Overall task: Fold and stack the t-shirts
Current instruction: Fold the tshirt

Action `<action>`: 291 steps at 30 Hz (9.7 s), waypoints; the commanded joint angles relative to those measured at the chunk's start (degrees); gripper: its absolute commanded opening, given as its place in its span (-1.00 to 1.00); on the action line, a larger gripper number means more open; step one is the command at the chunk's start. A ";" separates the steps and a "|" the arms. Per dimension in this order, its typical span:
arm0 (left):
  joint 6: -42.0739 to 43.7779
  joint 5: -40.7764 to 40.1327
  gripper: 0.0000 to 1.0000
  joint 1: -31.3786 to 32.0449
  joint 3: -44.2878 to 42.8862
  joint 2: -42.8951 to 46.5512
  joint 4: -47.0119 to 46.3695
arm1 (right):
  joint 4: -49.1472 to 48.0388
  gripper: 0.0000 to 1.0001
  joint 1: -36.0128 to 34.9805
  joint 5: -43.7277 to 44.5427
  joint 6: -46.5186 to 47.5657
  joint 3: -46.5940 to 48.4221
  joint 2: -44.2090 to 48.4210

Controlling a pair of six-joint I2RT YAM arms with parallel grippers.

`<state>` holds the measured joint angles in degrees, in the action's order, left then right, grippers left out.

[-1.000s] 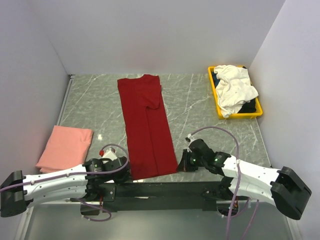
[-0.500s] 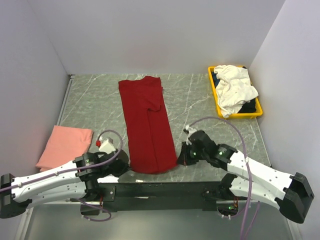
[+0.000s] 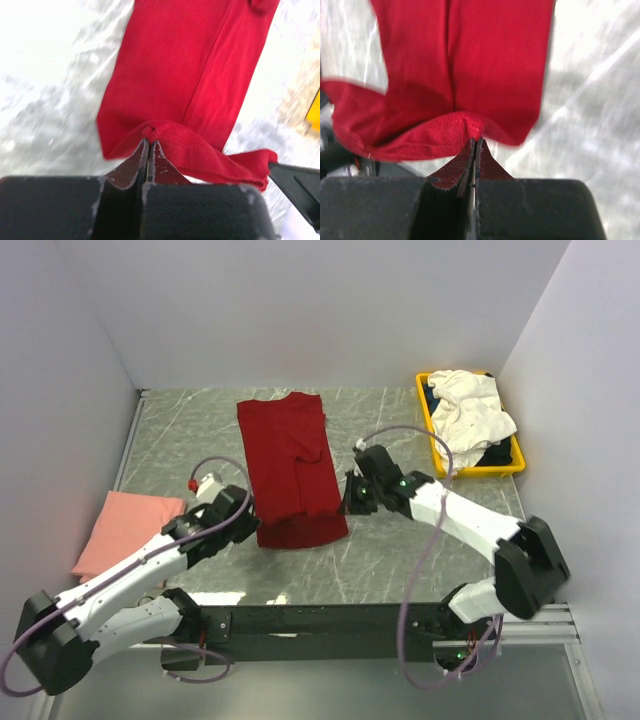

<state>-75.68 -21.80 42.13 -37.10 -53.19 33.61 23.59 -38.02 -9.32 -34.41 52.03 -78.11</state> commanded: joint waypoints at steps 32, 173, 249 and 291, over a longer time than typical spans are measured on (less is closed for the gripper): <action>9.67 16.53 -0.99 -25.69 -24.07 -39.80 -17.35 | 2.33 -1.00 15.43 -7.90 2.69 46.40 -42.83; 8.09 26.03 -0.99 -14.09 12.94 7.65 -3.12 | -6.56 -1.00 -0.39 -3.60 -10.06 -24.71 23.59; 30.85 32.26 0.35 -34.83 -61.42 -67.22 -7.94 | 2.42 -0.32 25.80 -15.64 0.13 55.73 -48.20; 17.05 30.77 -0.92 -17.52 -11.51 -46.75 -33.87 | -14.19 -0.32 14.82 -7.90 -1.45 8.88 -27.54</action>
<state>-59.44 11.20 24.60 -51.18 -102.35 -3.99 8.10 -24.45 -21.28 -37.63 62.30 -107.35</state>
